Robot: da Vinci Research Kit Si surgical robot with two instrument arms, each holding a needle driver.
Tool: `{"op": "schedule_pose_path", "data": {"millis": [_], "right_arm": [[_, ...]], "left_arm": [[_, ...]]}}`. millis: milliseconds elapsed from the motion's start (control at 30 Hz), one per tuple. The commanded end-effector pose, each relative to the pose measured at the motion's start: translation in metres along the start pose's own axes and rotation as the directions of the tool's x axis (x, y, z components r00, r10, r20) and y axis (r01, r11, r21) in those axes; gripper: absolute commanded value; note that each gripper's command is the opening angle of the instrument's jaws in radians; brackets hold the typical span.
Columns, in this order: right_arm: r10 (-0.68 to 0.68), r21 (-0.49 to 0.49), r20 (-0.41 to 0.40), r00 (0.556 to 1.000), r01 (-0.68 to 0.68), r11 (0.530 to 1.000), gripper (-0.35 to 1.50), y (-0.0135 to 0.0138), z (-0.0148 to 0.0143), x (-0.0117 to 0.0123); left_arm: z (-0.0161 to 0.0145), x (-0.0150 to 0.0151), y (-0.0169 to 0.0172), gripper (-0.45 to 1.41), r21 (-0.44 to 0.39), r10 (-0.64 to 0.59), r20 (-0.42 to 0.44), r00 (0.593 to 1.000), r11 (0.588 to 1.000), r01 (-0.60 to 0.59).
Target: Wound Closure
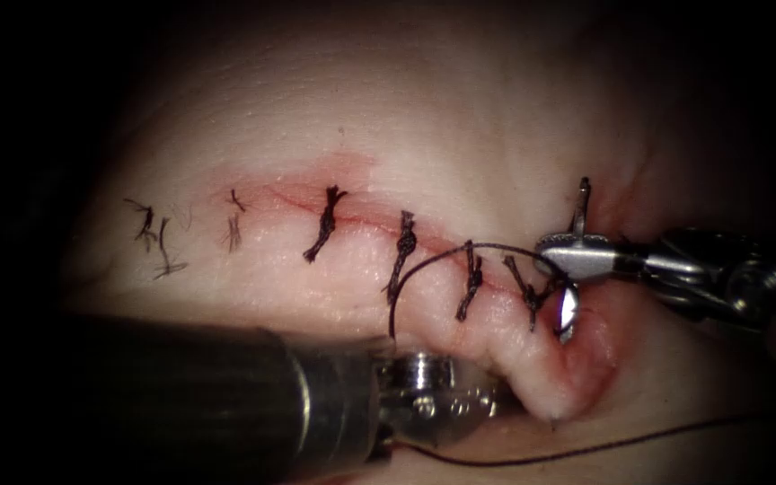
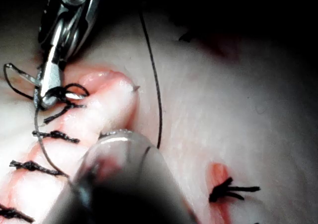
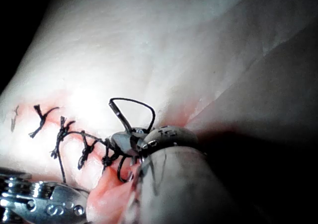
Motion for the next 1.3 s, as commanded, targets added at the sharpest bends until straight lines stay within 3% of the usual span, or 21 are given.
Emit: {"op": "schedule_pose_path", "data": {"millis": [33,233,367,500,700,833,933,1000,1200,1267,1300], "right_arm": [[0.027,0.012,-0.009,1.000,-0.027,1.000,-0.35,0.0008,0.0010,0.0007],[0.287,0.065,0.073,0.955,-0.291,0.954,-0.35,0.0005,0.0017,-0.0030],[0.376,0.094,0.102,0.921,-0.385,0.918,-0.35,-0.0013,0.0017,-0.0049],[0.402,0.104,0.108,0.909,-0.412,0.905,-0.35,-0.0043,0.0012,-0.0059],[0.409,0.117,0.115,0.905,-0.422,0.899,-0.35,-0.0051,0.0014,-0.0064],[0.331,0.145,0.068,0.941,-0.337,0.930,-0.35,-0.0054,0.0016,-0.0056],[0.195,0.207,-0.118,0.974,-0.168,0.964,0.89,-0.0041,0.0008,-0.0008],[0.140,0.219,-0.172,0.975,-0.100,0.970,1.25,-0.0029,0.0001,0.0014],[0.107,0.230,-0.172,0.979,-0.065,0.971,1.31,0.0003,-0.0018,0.0032],[0.099,0.231,-0.164,0.981,-0.060,0.971,1.31,0.0018,-0.0030,0.0035],[0.097,0.222,-0.167,0.981,-0.058,0.973,1.31,0.0026,-0.0036,0.0037]], "left_arm": [[0.0007,0.0002,-0.0001,-0.10,-0.002,0.000,-0.004,1.000,1.000,0.000],[0.0007,0.0002,-0.0002,-0.10,-0.002,0.001,-0.004,1.000,1.000,-0.001],[0.0008,0.0001,-0.0004,-0.10,0.001,0.000,-0.010,1.000,1.000,0.000],[0.0008,0.0001,-0.0003,-0.10,0.002,0.001,-0.009,1.000,1.000,-0.001],[0.0009,0.0001,-0.0003,-0.08,0.004,-0.006,-0.015,1.000,1.000,0.006],[0.0009,0.0002,-0.0003,-0.08,0.004,-0.007,-0.014,1.000,1.000,0.007],[-0.0004,0.0016,0.0002,-0.01,0.033,0.069,-0.080,0.994,0.997,-0.066],[-0.0016,0.0026,0.0001,0.09,0.054,0.143,-0.127,0.982,0.989,-0.137],[-0.0033,0.0042,-0.0010,0.15,0.132,0.268,-0.210,0.940,0.961,-0.244],[-0.0036,0.0048,-0.0013,0.24,0.166,0.300,-0.235,0.924,0.950,-0.266],[-0.0035,0.0053,-0.0014,0.42,0.180,0.323,-0.235,0.917,0.941,-0.286]]}}
